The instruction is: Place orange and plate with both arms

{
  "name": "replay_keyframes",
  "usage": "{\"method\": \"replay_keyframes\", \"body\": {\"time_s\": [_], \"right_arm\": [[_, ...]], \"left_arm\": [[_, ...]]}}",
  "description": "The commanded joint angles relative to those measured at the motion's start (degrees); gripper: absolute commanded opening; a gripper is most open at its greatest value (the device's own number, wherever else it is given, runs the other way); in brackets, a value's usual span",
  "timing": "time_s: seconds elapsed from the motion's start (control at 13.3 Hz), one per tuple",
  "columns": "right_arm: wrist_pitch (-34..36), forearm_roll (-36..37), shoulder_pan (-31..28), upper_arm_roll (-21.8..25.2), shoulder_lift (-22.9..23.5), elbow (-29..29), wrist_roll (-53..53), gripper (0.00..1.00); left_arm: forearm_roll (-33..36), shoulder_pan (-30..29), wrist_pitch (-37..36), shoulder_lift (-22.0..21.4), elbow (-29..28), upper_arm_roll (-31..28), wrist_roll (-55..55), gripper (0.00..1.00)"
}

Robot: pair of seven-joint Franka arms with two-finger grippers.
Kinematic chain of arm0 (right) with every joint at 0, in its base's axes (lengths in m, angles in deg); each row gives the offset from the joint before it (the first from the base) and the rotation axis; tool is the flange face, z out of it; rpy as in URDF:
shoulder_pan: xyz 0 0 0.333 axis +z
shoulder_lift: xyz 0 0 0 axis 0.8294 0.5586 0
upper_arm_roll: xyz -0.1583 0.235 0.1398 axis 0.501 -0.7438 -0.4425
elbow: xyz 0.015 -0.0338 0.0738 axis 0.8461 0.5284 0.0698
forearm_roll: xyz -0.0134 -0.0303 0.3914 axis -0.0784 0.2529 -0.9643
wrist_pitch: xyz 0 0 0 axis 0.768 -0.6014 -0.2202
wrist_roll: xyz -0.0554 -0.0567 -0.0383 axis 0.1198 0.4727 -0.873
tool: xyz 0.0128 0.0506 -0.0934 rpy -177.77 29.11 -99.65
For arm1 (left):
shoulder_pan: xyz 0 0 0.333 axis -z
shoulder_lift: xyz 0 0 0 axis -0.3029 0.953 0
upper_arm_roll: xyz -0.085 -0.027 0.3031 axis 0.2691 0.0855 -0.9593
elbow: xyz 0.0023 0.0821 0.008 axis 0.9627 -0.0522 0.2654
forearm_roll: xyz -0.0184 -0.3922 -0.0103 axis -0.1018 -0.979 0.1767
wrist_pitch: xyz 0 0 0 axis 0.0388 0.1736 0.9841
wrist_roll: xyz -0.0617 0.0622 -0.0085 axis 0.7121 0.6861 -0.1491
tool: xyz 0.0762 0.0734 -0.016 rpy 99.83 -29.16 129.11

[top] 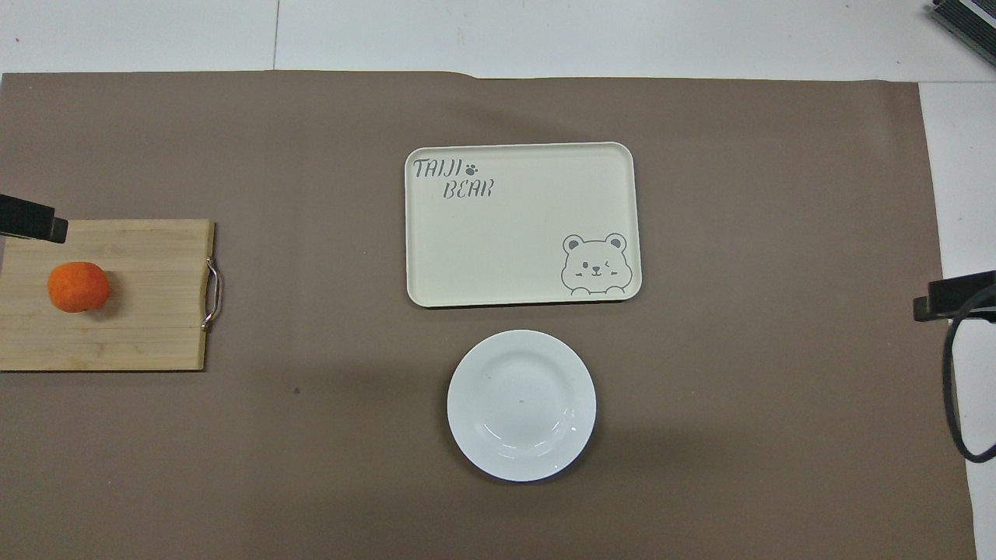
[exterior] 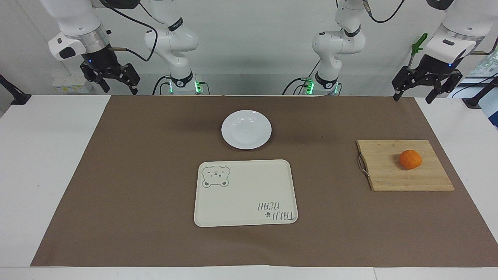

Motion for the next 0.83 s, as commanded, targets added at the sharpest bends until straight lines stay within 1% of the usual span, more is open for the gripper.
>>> {"method": "replay_keyframes", "body": {"time_s": [0.0, 0.15, 0.6, 0.68, 0.75], "right_arm": [[3.90, 1.89, -1.21, -0.31, 1.39, -3.01, -1.15, 1.00], [5.32, 1.19, -1.21, -0.22, 1.40, -3.54, -1.15, 1.00], [4.45, 1.27, -0.68, -0.31, 0.35, -2.76, -1.33, 1.00], [4.28, 2.23, -0.33, -0.66, 0.26, -2.58, -1.42, 1.00], [2.45, 3.20, -0.16, -0.75, -0.18, -1.53, -1.42, 1.00]], "left_arm": [[0.55, 0.62, -0.91, -0.85, -0.51, 0.20, -0.40, 1.00], [0.55, 0.54, -0.65, -0.85, -0.51, 0.29, -0.31, 1.00], [0.55, 0.27, -0.91, -0.85, -0.51, 0.29, -0.49, 1.00], [0.55, 0.01, -0.82, -0.85, -0.51, 0.38, 0.03, 1.00], [0.55, -0.25, -0.82, -0.85, -0.60, 0.29, 0.30, 1.00]]}}
